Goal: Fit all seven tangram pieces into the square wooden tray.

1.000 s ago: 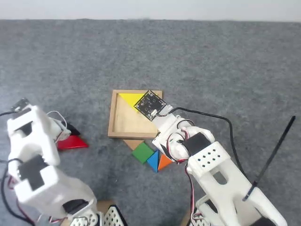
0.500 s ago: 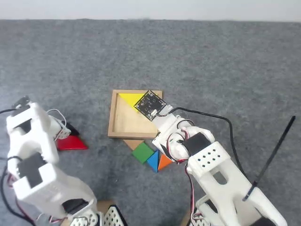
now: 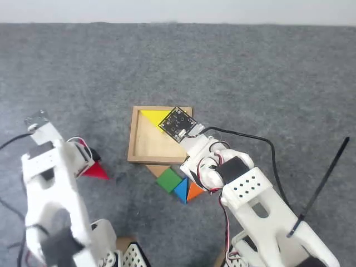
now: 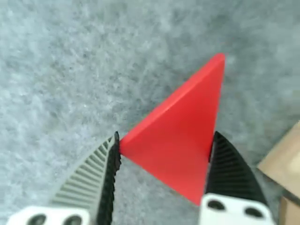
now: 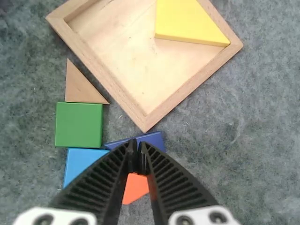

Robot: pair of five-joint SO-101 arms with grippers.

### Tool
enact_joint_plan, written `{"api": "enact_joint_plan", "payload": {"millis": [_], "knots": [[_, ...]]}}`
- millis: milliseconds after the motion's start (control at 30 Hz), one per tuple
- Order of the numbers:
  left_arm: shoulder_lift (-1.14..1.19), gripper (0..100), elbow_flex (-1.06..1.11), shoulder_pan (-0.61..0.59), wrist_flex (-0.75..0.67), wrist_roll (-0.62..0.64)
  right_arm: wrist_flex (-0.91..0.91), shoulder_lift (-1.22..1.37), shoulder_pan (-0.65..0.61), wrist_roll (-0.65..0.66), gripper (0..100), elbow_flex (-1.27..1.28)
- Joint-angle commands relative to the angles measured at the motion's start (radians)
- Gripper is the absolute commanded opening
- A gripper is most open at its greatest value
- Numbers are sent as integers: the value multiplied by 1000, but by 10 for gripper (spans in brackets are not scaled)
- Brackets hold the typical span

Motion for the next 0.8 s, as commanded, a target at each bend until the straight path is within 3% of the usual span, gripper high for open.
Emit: {"api": "enact_joint_plan", "payload": {"millis": [0,167,333,467,767], "knots": [[-135,42,-4,11,12,5,-12,-7,4,-6,7,-8],[-143,43,-54,17,48,-11,-12,-7,4,-6,7,-8],[-143,43,-214,104,170,-72,-10,-7,4,-6,7,-8],[-141,45,-280,178,190,-66,-10,-7,7,-11,7,-8],[-81,83,-300,358,110,141,-16,-7,12,-89,7,-8]]}}
